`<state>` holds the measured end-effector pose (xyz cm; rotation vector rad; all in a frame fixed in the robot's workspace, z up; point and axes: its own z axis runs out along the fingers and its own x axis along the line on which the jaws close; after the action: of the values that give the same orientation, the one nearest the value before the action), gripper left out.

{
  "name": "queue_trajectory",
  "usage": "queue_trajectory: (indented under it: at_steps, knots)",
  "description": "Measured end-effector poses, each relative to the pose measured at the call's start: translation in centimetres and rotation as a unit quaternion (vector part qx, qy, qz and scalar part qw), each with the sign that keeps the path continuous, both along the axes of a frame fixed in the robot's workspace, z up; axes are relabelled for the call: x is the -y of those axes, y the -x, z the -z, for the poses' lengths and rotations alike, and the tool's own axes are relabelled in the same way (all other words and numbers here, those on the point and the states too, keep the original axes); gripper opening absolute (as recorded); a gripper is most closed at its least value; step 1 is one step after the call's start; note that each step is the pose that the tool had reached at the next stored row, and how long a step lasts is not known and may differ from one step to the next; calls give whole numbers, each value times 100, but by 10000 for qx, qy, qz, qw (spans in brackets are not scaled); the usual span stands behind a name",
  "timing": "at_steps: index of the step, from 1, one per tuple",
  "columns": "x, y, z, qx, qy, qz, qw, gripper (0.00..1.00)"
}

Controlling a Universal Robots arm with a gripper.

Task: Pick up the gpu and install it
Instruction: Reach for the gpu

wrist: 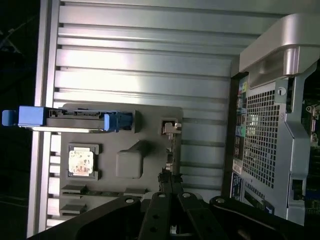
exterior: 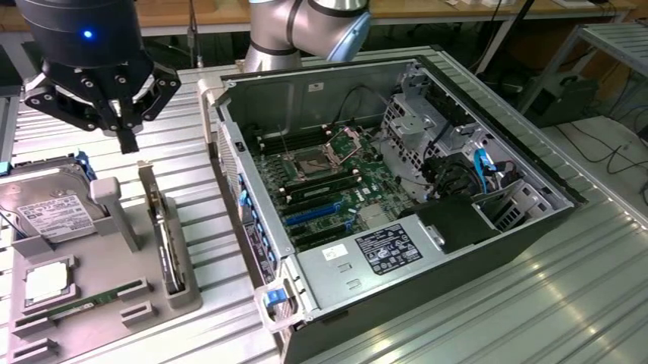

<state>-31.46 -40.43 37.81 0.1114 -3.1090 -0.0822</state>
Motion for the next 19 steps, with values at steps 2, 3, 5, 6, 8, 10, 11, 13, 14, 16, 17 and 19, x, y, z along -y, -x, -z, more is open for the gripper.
queue_trajectory:
  at_steps: [2,3,5,6,8,10,11,13,14,16,17,19]
  knots:
    - [0,46,2,0,0,-16,10000,11]
    - [0,66,3,1,0,-22,10000,11]
    - [0,108,5,0,0,-33,10000,11]
    - [0,126,6,0,0,-39,10000,11]
    - [0,164,7,0,0,-53,10000,11]
    - [1,210,9,0,0,-63,10000,11]
    - [1,245,10,0,0,-69,10000,11]
    - [1,255,11,0,0,-70,10000,11]
    - [2,255,11,1,0,-70,10000,11]
    - [1,256,10,0,0,-70,10000,11]
    - [1,256,11,0,0,-70,10000,11]
    - [1,256,11,0,0,-70,10000,11]
